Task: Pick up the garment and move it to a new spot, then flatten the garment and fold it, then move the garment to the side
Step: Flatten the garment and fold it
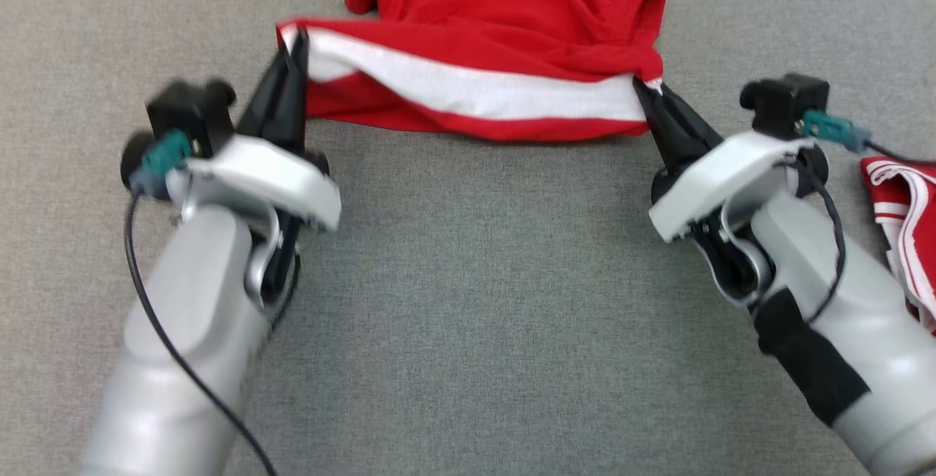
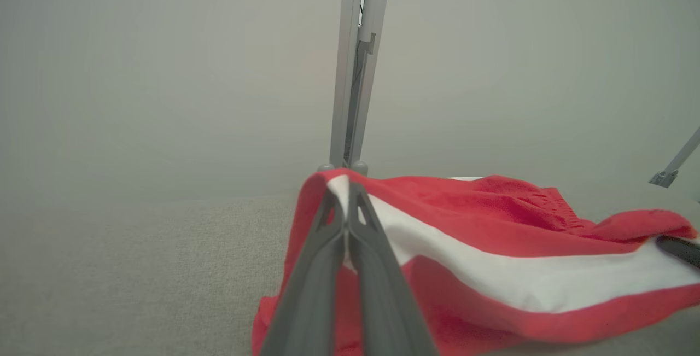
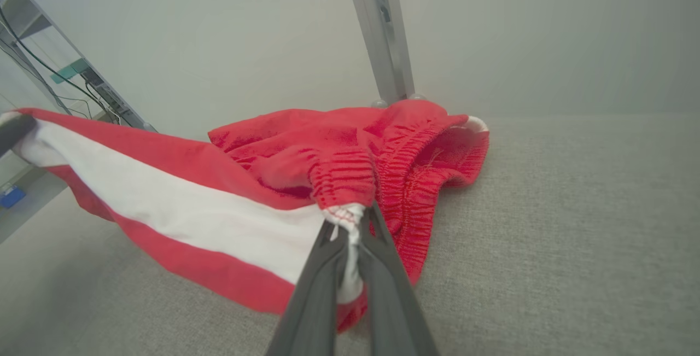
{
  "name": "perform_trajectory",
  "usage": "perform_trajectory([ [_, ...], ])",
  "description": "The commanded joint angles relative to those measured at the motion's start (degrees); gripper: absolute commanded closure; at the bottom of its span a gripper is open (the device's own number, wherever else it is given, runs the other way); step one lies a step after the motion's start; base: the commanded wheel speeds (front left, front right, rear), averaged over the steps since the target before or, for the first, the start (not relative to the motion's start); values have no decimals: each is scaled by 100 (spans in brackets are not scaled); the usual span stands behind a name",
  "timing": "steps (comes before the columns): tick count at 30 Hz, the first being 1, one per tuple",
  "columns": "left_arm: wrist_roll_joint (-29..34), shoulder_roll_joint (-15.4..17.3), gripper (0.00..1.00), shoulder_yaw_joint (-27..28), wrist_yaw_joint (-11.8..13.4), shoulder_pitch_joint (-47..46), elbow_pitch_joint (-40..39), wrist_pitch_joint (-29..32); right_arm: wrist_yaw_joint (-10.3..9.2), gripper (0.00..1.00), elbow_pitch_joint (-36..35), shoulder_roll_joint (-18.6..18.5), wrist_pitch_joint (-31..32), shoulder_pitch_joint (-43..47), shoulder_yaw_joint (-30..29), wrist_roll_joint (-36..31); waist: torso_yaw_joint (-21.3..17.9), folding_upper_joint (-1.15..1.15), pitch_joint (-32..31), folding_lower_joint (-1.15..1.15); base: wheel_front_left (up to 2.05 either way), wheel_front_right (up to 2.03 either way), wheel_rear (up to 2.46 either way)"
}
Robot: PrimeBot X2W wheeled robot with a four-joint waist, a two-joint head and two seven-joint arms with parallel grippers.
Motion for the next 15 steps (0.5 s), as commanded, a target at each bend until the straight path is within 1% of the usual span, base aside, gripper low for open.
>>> perform_trajectory([
  [1, 28, 39, 100, 22, 25, 111, -66, -19, 2, 100, -60, -89, -35, 94, -37, 29, -3, 0, -117, 0, 0, 0, 0],
  [2, 199, 165, 100, -28, 123, 688, -523, -18, 2, 100, -433, -195, -27, 626, -42, 45, -4, 0, -253, 0, 0, 0, 0],
  [3, 232, 180, 100, -115, 136, 998, -694, -14, 2, 100, -649, -271, -27, 860, -133, 62, 15, 0, -332, 0, 0, 0, 0],
  [4, 296, 230, 100, -171, 207, 1210, -908, -3, 2, 100, -814, -343, -26, 1086, -224, 65, 34, 0, -408, 0, 0, 0, 0],
  [5, 296, 230, 100, -171, 207, 1210, -908, -3, 2, 100, -814, -343, -26, 1086, -224, 65, 34, 0, -408, 0, 0, 0, 0],
  [8, 298, 384, 100, -268, 322, 1962, -1531, 248, 2, 100, -1263, -480, -26, 1809, -464, -59, 32, 0, -666, 0, 0, 0, 0],
  [9, 294, 482, 100, -294, 365, 2240, -1754, 377, 2, 100, -1385, -516, -25, 2056, -554, -118, 27, 0, -747, 0, 0, 0, 0],
  [12, 114, 687, 100, -371, 365, 3043, -2486, 828, 2, 100, -1747, -586, -26, 2684, -801, -272, 13, 0, -969, 0, 0, 0, 0],
  [15, -67, 881, 100, -369, 499, 3797, -3214, 1277, 2, 100, -1948, -663, -26, 3270, -1033, -419, 30, 0, -1183, 0, 0, 0, 0],
])
